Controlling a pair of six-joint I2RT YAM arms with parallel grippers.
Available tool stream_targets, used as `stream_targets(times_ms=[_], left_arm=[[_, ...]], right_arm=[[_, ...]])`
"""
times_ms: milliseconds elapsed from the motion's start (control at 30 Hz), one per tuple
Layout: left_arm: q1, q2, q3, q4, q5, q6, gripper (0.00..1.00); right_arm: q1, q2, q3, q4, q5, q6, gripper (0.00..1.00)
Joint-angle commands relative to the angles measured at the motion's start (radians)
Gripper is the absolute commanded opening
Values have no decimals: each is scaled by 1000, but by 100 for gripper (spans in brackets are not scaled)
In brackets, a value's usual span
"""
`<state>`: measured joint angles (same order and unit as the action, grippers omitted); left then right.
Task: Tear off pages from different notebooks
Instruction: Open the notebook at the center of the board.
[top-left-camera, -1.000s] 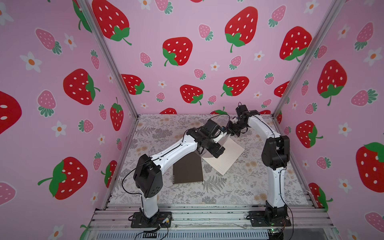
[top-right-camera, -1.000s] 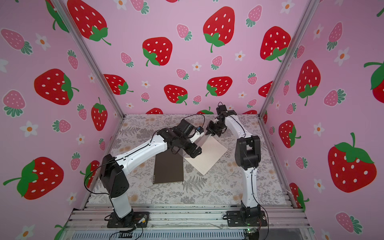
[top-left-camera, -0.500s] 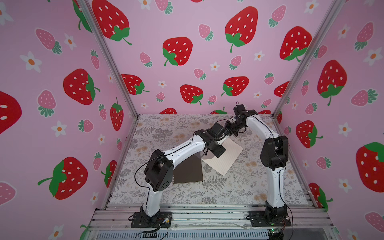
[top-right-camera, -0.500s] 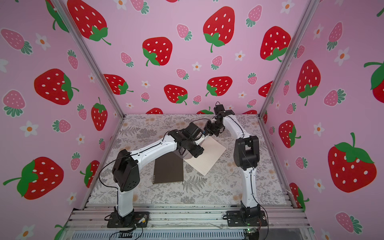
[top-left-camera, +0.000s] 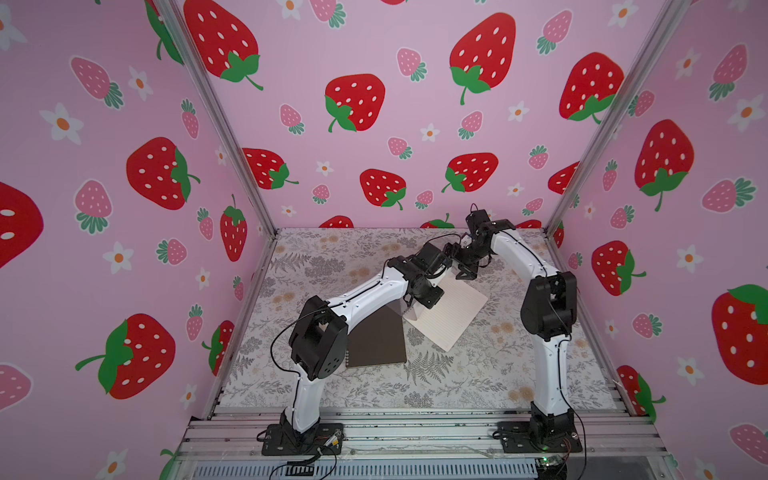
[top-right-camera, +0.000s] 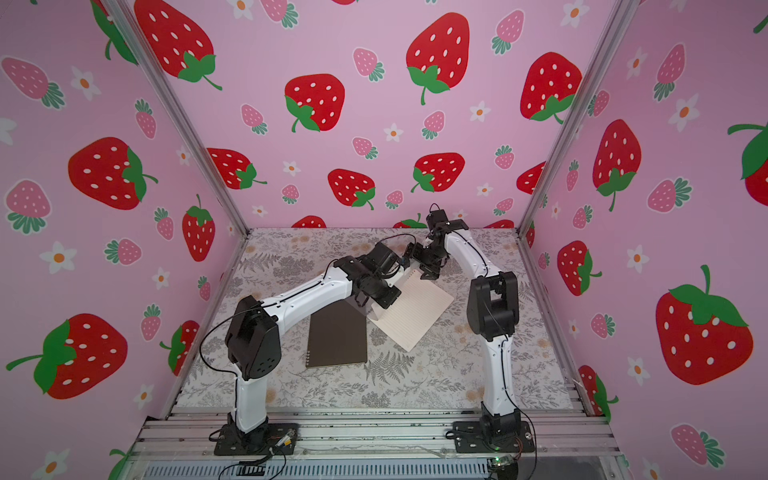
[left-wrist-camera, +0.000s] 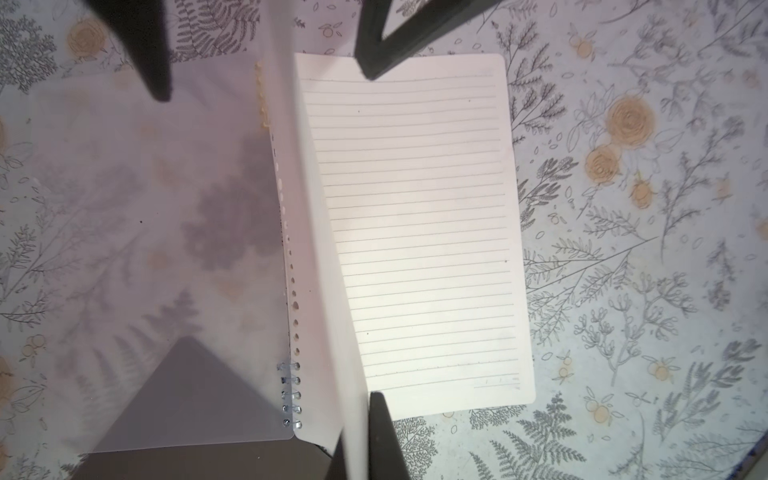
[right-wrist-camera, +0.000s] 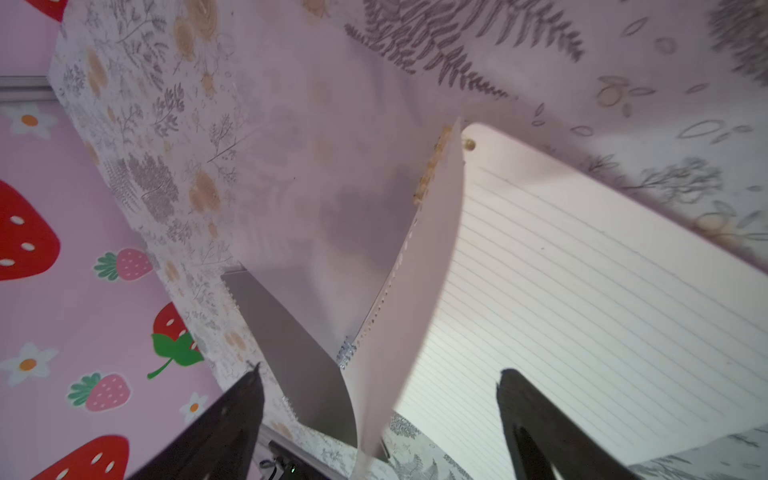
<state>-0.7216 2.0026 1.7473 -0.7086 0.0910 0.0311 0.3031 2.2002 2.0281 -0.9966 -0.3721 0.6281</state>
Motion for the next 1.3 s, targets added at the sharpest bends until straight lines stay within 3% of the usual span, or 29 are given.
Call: stream_targets(times_ms=[0,67,267,367,567,700,733,833,967,1133,1267], left_arm=[[77,-44,1,33,145,-65,0],[129,-47,-13,43,204,-79,0],[255,4,-32,58,317,-85,0],[276,54,-16,53,331,-68,0],[282,149,61,51,362,-79,0],[288,207,152,21,368,-78,0],[293,224,184,1,377,-79,0],[310,252,266,-44,458,-121,0],[309,229,286,-28,577,-283,0],[292,175,197,111,697,-509,0],[286,148,122,158,708,-564,0]], right_arm=[[-2,-142,-69,15,245,-14,92],[-18,-220,-184,102,304,16,91],[-61,-357,-429,302,251,76,90],[-61,-440,-545,438,255,92,91],[-59,-561,-637,561,308,57,92],[-58,-527,-600,504,216,0,89],[-53,-488,-565,461,178,-13,86],[-37,-405,-520,432,74,-23,49],[-36,-327,-514,475,-19,23,13],[-36,-210,-466,467,-113,56,6],[-35,-92,-399,413,-189,61,5]])
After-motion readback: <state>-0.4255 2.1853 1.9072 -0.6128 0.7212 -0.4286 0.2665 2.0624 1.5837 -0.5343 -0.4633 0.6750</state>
